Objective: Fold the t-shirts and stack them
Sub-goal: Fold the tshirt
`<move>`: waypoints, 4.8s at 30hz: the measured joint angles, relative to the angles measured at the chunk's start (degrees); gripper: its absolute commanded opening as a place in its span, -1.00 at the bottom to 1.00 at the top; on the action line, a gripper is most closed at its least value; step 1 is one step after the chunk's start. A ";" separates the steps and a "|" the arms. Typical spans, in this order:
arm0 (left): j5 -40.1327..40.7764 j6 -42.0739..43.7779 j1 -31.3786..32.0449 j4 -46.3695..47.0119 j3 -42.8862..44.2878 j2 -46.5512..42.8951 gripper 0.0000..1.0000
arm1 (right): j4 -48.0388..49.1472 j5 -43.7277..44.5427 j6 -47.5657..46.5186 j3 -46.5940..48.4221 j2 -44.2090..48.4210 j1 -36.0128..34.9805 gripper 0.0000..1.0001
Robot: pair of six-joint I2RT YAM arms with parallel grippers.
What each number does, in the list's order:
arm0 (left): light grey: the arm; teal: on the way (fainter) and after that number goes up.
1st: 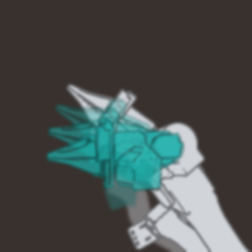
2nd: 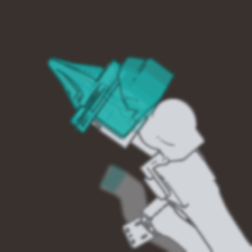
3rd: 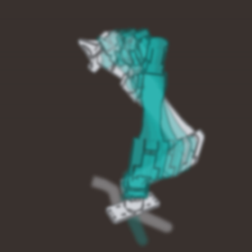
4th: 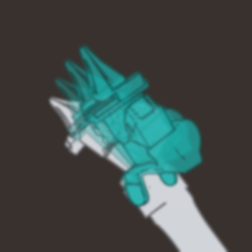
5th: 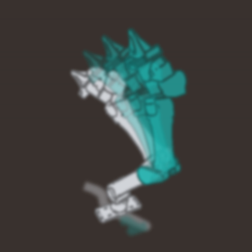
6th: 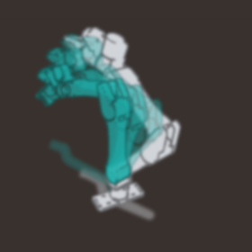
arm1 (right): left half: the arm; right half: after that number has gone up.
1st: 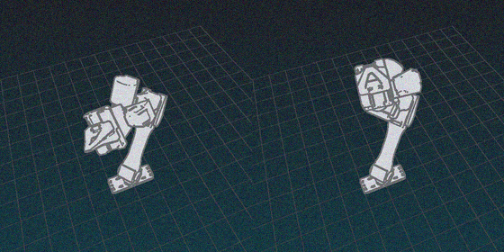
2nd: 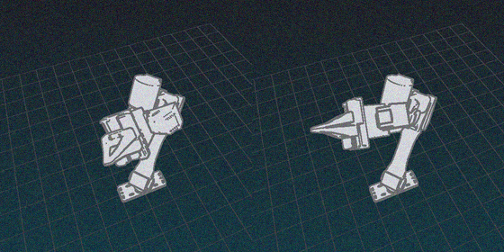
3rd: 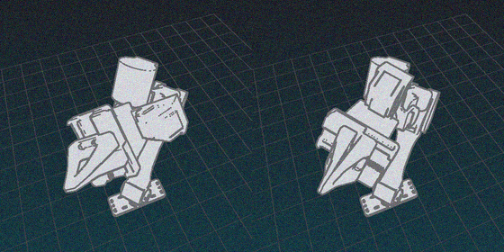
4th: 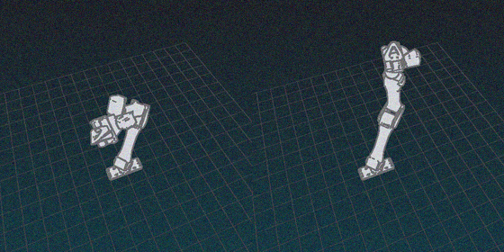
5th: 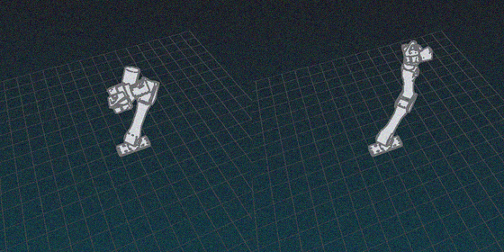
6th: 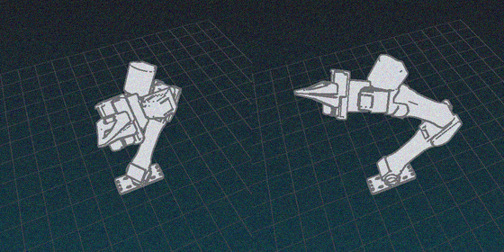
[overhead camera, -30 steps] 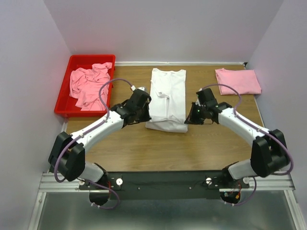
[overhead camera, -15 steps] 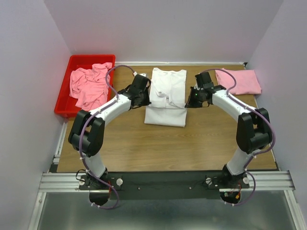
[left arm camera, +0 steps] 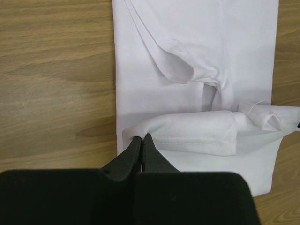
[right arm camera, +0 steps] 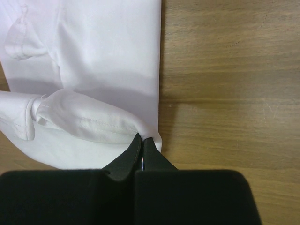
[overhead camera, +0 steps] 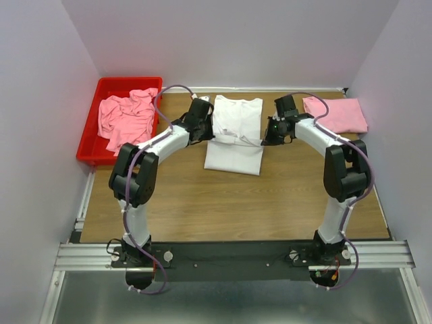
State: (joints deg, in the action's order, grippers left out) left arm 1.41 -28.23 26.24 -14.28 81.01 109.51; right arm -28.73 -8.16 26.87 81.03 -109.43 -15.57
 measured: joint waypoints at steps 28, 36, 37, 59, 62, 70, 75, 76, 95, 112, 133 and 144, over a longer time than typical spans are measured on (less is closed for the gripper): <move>4.22 -2.05 0.44 4.87 -8.37 -5.07 0.24 | 5.88 1.09 -6.05 -2.08 2.38 -0.92 -0.47; 6.91 -3.96 9.86 8.24 -17.35 -16.37 -0.56 | 10.40 0.59 -7.58 -7.10 10.56 -4.66 -0.64; 6.88 -4.24 10.80 8.50 -18.64 -15.87 -0.58 | 10.88 0.24 -7.65 -7.52 10.43 -4.74 -0.66; 7.04 -4.94 14.40 7.41 -17.31 -9.57 -0.67 | 17.99 -6.25 -7.17 -9.20 -0.46 -6.86 -0.89; 6.93 -4.35 14.38 8.20 -13.62 -6.14 -0.67 | 18.45 -6.58 -6.95 -9.18 -1.51 -6.86 -0.88; 5.38 -3.91 14.34 7.76 -13.49 -0.26 -0.68 | 18.60 -6.95 -6.93 -8.00 -3.06 -6.86 -0.90; 3.74 -3.87 14.34 8.33 -14.23 -0.11 -0.68 | 19.80 -5.86 -6.82 -6.99 -5.09 -6.86 -0.90; 3.48 -3.89 14.34 8.85 -14.64 -0.17 -0.68 | 19.89 -5.46 -6.86 -6.71 -5.81 -6.86 -0.90; -2.80 -5.51 14.40 13.60 -26.16 -7.85 -0.69 | 22.16 -5.73 -9.25 11.04 -12.28 -4.15 -0.82; -5.20 -8.31 14.88 13.88 -34.69 -15.23 -0.70 | 33.33 -23.91 -4.79 -13.64 -2.58 -13.73 -0.83; -6.75 -9.66 15.23 14.01 -37.66 -17.79 -0.70 | 36.48 -17.86 -4.68 0.70 -16.06 -14.36 -0.83; -7.06 -11.37 15.89 13.75 -40.28 -22.03 -0.70 | 36.06 -20.26 -4.68 2.25 -10.05 -6.58 -0.81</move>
State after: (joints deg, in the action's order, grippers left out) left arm -5.65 -39.59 42.13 -0.54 40.73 87.48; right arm 7.33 -28.42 22.20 83.29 -119.48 -22.15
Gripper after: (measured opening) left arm 0.149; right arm 0.092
